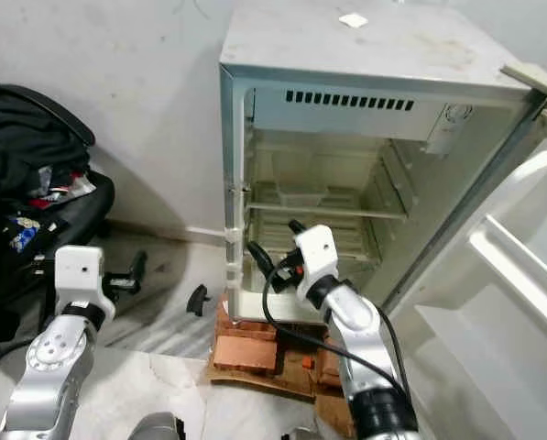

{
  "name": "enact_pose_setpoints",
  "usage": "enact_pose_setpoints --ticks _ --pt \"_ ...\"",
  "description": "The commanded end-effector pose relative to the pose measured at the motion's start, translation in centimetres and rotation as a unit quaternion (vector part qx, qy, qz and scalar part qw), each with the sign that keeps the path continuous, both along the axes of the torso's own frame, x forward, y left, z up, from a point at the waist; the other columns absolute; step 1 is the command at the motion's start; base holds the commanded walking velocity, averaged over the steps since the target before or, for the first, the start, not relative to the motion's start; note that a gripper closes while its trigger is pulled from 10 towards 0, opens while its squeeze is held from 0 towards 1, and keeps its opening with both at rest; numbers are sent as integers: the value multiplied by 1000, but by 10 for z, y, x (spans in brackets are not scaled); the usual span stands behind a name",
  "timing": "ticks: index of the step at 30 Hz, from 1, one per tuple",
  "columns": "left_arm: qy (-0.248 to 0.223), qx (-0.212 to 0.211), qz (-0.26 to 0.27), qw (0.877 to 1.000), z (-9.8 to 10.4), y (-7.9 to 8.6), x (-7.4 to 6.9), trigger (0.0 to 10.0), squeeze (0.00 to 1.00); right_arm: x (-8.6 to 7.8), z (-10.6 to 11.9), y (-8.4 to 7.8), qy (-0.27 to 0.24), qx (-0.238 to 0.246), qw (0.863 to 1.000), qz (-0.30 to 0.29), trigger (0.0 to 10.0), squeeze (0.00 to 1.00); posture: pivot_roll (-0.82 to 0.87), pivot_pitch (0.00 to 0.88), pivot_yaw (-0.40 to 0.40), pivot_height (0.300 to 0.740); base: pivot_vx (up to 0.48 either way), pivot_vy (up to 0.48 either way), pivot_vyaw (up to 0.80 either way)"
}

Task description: Restocking fridge

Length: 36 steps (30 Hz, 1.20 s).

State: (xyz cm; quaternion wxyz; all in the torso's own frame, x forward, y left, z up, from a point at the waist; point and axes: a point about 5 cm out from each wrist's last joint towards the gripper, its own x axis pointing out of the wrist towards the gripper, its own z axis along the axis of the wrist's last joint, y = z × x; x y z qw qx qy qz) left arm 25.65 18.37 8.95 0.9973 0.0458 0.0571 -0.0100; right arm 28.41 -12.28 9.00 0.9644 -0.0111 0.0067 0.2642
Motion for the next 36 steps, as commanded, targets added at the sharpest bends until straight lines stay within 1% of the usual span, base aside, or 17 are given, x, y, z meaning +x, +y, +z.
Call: enact_pose_setpoints --ticks 1,3,4,7,8,9,11,14,17,21,29,36 --pt "7 -2 0 1000 -6 0 0 10000 0 1 8 -5 -4 18 999 -35 10000 0 78 0 -34 740 0 0 0" --pt "3 -4 8 1000 -6 1 1 10000 0 0 11 -7 -8 41 996 -79 10000 0 74 0 -28 740 0 0 0" --pt "3 -4 8 1000 -6 1 1 10000 0 0 11 -7 -8 41 996 -79 10000 0 74 0 -28 740 0 0 0" --pt "1 -5 16 1000 -6 2 3 10000 0 -3 15 -9 -12 43 992 -118 10000 0 66 0 -18 740 0 0 0" --pt "2 -5 19 1000 -7 3 4 10000 0 -4 14 -10 -8 51 989 -135 10000 0 64 0 -17 740 0 0 0" --pt "2 -5 16 1000 -8 2 5 10000 0 -5 13 -10 7 67 988 -142 10000 0 60 0 -12 740 0 0 0" --pt "3 -3 12 1000 -8 1 5 10000 0 -7 10 -10 17 69 987 -144 10000 0 57 0 -10 740 0 0 0" --pt "5 -2 4 1000 -9 -1 6 10000 0 -11 5 -8 24 58 990 -129 10000 0 53 0 -9 740 0 0 0" --pt "3 -3 5 1000 -9 -1 6 10000 0 -12 5 -9 28 61 989 -132 10000 0 49 0 -10 740 0 0 0" --pt "4 -4 7 1000 -9 -1 5 10000 0 -12 7 -13 31 71 986 -150 10000 0 45 0 -10 740 -272 0 0" --pt "9 -2 8 1000 -12 0 1 10000 0 -14 8 -13 40 75 984 -156 10000 0 48 0 -13 740 -314 0 0" --pt "10 2 5 1000 -12 0 3 10000 0 -14 7 -12 47 81 983 -160 10000 0 47 0 -14 740 -355 0 0"
